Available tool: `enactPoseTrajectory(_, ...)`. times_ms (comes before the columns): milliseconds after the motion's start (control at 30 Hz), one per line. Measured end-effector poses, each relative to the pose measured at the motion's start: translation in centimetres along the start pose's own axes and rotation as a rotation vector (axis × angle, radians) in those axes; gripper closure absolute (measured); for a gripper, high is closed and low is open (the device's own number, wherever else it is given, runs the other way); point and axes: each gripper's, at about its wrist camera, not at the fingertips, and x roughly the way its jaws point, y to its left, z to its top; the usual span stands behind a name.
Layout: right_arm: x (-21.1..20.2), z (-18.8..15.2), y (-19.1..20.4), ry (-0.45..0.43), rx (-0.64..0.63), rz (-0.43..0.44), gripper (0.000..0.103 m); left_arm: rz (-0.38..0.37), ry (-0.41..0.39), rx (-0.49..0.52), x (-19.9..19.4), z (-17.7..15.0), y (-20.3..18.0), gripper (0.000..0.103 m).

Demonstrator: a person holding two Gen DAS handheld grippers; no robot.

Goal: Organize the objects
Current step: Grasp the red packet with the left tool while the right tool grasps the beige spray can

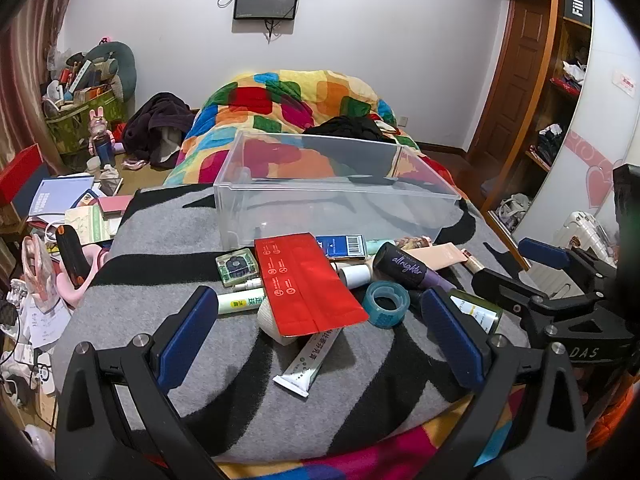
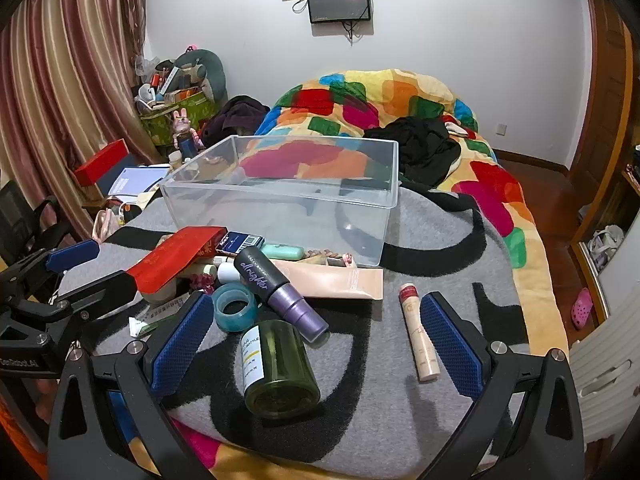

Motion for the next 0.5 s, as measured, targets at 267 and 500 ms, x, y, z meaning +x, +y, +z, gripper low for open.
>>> enactPoseTrajectory(267,0.4,0.1,-0.6,0.005,0.005,0.012,0.002,0.010,0.013,0.007,0.2,0.4,0.1,0.017)
enactPoseTrajectory(500,0.1,0.4,-1.8,-0.001,0.021,-0.001,0.012,-0.004,0.031,-0.006,0.8,1.7,0.8,0.017)
